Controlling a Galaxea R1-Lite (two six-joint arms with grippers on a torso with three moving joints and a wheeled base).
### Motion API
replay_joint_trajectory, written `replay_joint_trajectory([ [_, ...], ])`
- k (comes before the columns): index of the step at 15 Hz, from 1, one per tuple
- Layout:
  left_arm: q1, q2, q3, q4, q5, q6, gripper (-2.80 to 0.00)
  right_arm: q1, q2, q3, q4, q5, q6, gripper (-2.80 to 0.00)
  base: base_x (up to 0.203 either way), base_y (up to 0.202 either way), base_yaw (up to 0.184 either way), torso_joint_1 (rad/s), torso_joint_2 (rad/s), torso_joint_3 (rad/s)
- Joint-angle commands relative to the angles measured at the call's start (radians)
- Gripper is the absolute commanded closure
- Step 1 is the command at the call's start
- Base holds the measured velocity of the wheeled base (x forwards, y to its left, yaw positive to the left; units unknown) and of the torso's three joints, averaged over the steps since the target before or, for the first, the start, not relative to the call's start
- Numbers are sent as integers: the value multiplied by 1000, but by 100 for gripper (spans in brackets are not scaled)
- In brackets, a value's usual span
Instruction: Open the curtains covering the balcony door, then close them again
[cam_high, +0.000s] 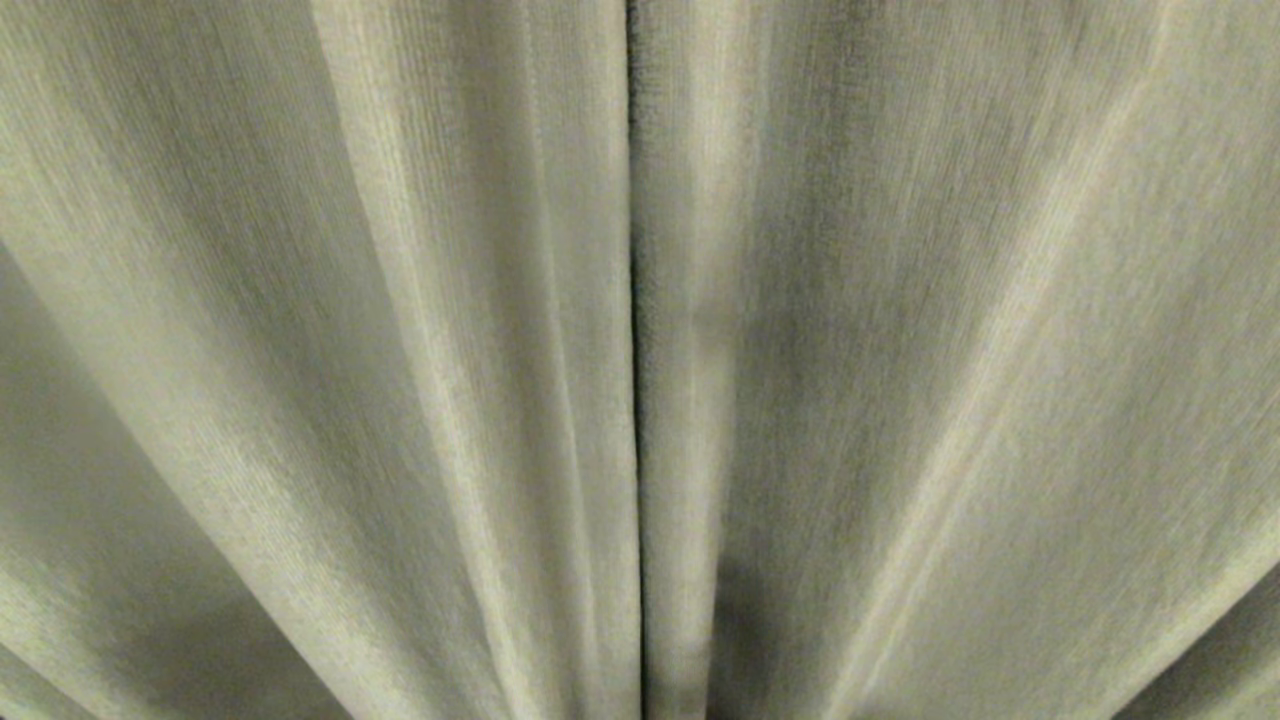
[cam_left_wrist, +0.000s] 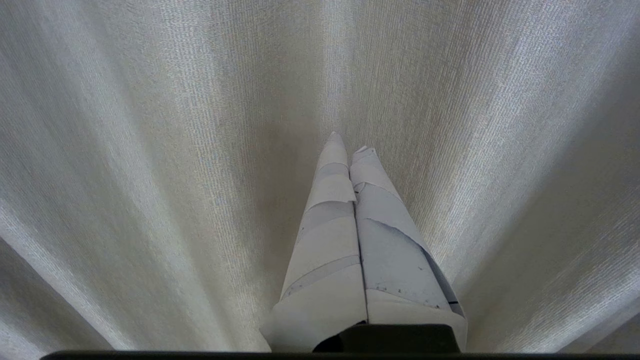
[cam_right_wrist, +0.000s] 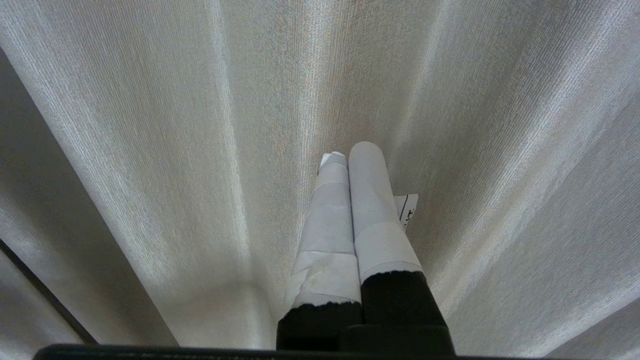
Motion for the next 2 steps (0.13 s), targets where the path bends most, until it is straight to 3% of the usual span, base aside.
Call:
replay_joint_trajectory([
  [1,0,0,0,0,1,-1,0,0,0,0,0,1,0,0,0,0,0,0,0,0],
  [2,0,0,0,0,1,-1,0,1,0,0,0,1,0,0,0,0,0,0,0,0],
])
